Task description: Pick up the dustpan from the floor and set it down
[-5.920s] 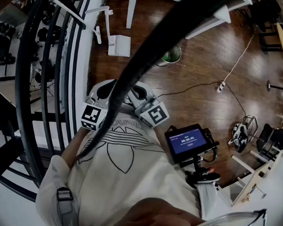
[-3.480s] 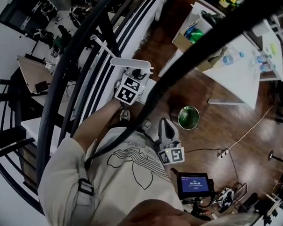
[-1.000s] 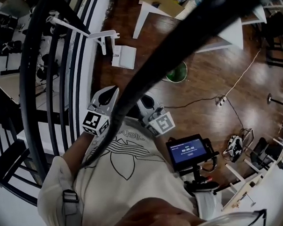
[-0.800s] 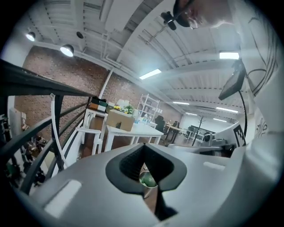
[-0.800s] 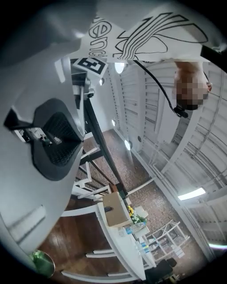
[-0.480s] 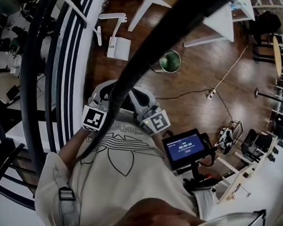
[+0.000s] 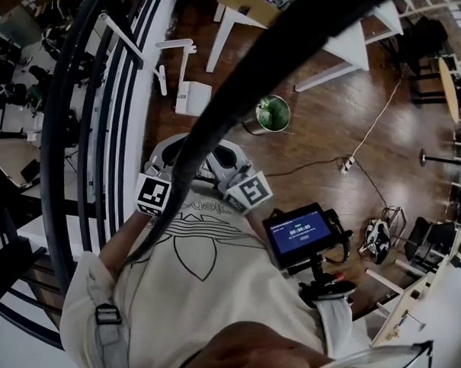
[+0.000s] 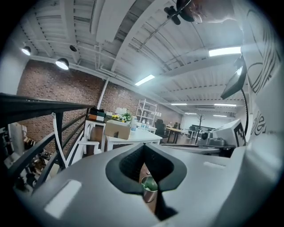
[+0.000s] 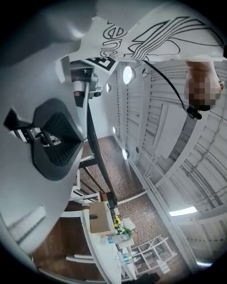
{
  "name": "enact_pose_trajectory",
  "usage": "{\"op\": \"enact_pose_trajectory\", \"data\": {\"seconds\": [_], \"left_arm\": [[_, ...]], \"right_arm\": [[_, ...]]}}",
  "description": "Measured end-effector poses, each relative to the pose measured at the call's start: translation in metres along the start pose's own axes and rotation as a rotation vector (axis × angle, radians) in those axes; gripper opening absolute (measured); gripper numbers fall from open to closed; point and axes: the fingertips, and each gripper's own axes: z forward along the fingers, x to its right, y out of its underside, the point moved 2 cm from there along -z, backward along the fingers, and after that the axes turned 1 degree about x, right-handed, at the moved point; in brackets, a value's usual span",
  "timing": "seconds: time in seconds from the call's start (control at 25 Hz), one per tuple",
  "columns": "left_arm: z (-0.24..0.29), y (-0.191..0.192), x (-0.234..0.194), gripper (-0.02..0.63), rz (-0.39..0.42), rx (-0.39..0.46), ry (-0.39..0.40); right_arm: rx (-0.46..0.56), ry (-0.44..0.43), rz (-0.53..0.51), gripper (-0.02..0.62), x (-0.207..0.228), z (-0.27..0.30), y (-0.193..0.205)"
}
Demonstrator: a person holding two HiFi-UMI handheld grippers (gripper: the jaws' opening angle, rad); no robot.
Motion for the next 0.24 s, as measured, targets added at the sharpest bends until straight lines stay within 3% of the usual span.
{"op": "enact_pose_trajectory", "data": {"seconds": [0.24], "left_arm": [[0.002, 0.010, -0.012, 0.020, 0.052, -0.018, -0.042]], "right_arm": [[-0.009, -0.021, -0.016, 0.000, 0.000, 0.002, 0.007]]}}
